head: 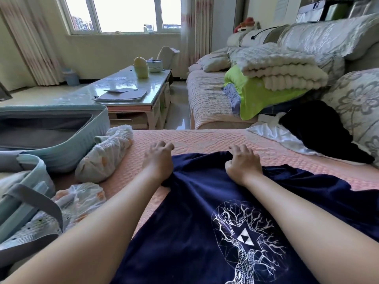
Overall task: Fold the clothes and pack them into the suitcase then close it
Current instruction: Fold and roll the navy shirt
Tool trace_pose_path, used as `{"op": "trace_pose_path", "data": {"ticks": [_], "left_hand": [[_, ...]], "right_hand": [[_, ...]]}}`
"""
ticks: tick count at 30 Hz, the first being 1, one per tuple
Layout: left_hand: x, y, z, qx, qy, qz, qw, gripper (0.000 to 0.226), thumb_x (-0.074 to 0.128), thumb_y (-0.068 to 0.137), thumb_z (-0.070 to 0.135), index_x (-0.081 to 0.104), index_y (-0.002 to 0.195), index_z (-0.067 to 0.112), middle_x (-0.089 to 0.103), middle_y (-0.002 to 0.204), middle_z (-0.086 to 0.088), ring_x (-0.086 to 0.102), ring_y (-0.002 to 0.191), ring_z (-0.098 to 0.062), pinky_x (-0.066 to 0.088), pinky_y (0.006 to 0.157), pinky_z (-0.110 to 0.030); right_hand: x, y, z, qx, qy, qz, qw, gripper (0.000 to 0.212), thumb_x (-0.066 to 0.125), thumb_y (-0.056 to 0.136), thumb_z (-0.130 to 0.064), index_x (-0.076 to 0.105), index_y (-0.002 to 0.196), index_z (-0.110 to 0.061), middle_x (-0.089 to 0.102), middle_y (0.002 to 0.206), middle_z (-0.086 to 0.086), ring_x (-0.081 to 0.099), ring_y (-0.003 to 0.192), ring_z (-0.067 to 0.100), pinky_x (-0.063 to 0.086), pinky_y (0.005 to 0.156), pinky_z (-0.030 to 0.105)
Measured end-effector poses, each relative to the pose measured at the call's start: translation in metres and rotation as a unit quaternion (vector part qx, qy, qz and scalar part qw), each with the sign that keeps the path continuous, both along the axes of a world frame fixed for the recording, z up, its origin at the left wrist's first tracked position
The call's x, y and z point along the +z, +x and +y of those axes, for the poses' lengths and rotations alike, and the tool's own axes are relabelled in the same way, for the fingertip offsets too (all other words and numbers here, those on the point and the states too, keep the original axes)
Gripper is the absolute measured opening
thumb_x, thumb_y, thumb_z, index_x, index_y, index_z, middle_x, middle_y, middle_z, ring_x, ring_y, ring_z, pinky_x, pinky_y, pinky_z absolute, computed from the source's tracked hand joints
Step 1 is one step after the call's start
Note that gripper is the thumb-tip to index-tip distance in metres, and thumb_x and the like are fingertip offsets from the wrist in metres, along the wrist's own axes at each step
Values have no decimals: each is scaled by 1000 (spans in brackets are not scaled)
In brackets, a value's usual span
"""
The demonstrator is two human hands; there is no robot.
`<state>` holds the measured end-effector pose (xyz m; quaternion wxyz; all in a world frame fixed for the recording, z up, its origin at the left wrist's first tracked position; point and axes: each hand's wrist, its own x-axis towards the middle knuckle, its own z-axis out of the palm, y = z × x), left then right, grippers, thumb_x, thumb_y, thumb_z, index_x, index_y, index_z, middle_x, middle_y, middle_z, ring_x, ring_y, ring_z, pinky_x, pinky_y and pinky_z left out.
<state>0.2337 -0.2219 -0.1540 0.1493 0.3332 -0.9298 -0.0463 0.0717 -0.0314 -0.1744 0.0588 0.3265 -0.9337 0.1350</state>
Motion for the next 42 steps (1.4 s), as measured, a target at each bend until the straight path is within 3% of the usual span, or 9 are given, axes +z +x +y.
{"op": "trace_pose_path", "data": {"ticks": [5, 8, 12, 17, 22, 25, 28, 35, 42], "left_hand": [[-8, -37, 4, -114, 97, -97, 984, 55, 62, 93, 32, 44, 145, 26, 47, 147, -8, 42, 135, -30, 33, 111, -37], [-9, -45, 3, -118, 36, -72, 990, 26, 60, 92, 18, 66, 116, 25, 60, 125, -7, 55, 118, -30, 43, 93, -32], [5, -47, 1, 2, -99, 46, 994, 27, 45, 95, 6, 66, 108, 18, 56, 111, -9, 63, 97, -36, 50, 77, -42], [-6, -39, -9, 20, 68, 8, 997, 38, 58, 95, 21, 56, 133, 22, 60, 128, -17, 58, 117, -37, 47, 97, -41], [-12, 6, 20, -72, 95, 64, 991, 47, 57, 93, 11, 51, 139, 18, 53, 138, -12, 52, 123, -34, 42, 101, -36], [-8, 50, 46, -97, 61, 97, 989, 35, 52, 90, 4, 59, 124, 12, 55, 124, -16, 55, 113, -37, 45, 92, -40], [-9, 96, 69, -49, 65, 15, 997, 26, 53, 93, 13, 55, 118, 8, 53, 120, -15, 54, 112, -39, 41, 91, -39], [1, 188, 119, 19, 101, -152, 983, 54, 53, 97, 38, 41, 139, 7, 45, 142, -16, 42, 133, -32, 35, 107, -34], [20, 248, 154, -41, 94, -146, 984, 60, 44, 93, 9, 31, 147, 29, 48, 139, -14, 55, 120, -32, 44, 99, -37]], "right_hand": [[-2, -21, 47, -30, 139, 14, 990, 43, 42, 91, -39, 49, 127, -18, 55, 132, 12, 52, 122, 30, 36, 99, 43], [2, -28, 54, 10, 149, 14, 989, 30, 40, 97, -33, 50, 118, -15, 64, 123, 14, 61, 111, 32, 43, 88, 38], [13, -39, 31, 31, 119, 144, 982, 27, 33, 102, -17, 44, 126, -10, 61, 122, 14, 63, 106, 33, 43, 75, 36], [10, -27, 4, 49, 189, 194, 961, 39, 27, 99, -9, 39, 136, -14, 43, 137, 15, 44, 124, 33, 33, 104, 44], [0, 12, 30, 81, 198, 156, 964, 49, 35, 98, -12, 35, 146, -22, 36, 145, 11, 36, 132, 31, 26, 113, 45], [4, 45, 56, 122, 168, 109, 972, 52, 46, 92, -16, 42, 143, -25, 40, 141, 5, 39, 130, 27, 29, 109, 42], [9, 92, 80, 158, 145, 52, 975, 42, 48, 96, -26, 49, 137, -27, 46, 136, 1, 44, 125, 25, 33, 106, 40], [15, 194, 145, 213, 174, -41, 961, 52, 46, 99, -44, 39, 149, -31, 37, 152, -1, 36, 139, 22, 27, 115, 37], [15, 243, 202, 211, 196, -77, 955, 64, 43, 99, -53, 22, 157, -36, 13, 167, 1, 12, 153, 19, 16, 122, 38]]}}
